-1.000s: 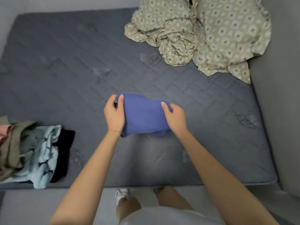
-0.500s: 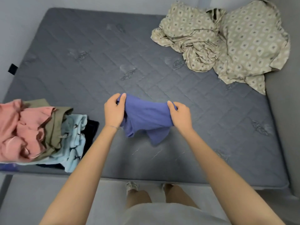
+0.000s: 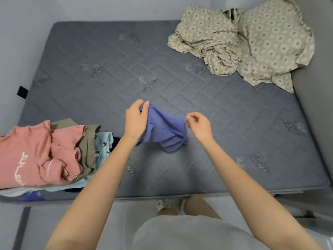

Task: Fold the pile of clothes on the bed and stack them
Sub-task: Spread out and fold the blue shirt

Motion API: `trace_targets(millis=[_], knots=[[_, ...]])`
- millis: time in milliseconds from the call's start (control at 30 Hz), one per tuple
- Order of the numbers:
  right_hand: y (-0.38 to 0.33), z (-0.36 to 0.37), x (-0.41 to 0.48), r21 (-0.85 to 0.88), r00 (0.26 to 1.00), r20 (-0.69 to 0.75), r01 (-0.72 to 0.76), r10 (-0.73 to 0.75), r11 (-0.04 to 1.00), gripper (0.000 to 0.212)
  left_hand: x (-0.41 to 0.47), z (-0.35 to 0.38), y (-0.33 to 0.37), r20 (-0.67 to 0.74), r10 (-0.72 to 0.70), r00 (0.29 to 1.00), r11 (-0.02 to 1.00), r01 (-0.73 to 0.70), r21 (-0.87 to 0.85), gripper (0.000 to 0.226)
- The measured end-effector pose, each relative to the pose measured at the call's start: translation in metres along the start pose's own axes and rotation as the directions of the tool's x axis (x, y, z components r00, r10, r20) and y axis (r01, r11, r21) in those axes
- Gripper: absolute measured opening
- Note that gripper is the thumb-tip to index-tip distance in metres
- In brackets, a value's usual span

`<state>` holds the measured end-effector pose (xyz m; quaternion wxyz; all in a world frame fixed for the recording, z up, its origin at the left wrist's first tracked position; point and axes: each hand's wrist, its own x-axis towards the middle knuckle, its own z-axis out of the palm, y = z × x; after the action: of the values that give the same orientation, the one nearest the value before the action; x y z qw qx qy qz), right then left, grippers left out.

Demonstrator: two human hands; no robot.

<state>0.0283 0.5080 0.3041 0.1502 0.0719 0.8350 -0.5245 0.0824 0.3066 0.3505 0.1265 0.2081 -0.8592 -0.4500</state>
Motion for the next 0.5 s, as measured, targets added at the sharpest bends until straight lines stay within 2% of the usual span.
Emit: trace_targets(millis=[133,200,300,400,433,500], knots=[[-0.01,0.008,-0.016,0.047,0.987,0.137,0.082,-0.088,0.996,0.005,-0.001,0.017,0.012,0.023,-0.072,0.997,0.984,0.075,-0.159,0.042],[-0.012,0.011,-0.019,0.007,0.962,0.233,0.141,-0.139,0.99,0.017,-0.002,0.028,0.01,0.003,-0.099,0.995,0.975,0.098,-0.201,0.04],[-0.011,0.012,-0.021,-0.063,0.887,0.404,0.273,-0.225,0.96,0.038,-0.006,0.041,0.011,-0.012,-0.119,0.993,0.959,0.111,-0.261,0.037],[-0.008,0.009,-0.021,-0.058,0.858,0.482,0.237,-0.181,0.97,0.053,-0.009,0.05,0.007,-0.028,-0.157,0.987,0.947,0.142,-0.287,0.032],[-0.005,0.008,-0.019,-0.091,0.861,0.478,0.247,-0.175,0.965,0.052,-0.008,0.051,0.006,-0.047,-0.16,0.986,0.951,0.142,-0.275,0.03],[0.001,0.008,-0.013,-0.2,0.884,0.435,0.278,-0.17,0.94,0.032,-0.007,0.052,-0.001,-0.083,-0.167,0.982,0.969,0.147,-0.2,0.028]])
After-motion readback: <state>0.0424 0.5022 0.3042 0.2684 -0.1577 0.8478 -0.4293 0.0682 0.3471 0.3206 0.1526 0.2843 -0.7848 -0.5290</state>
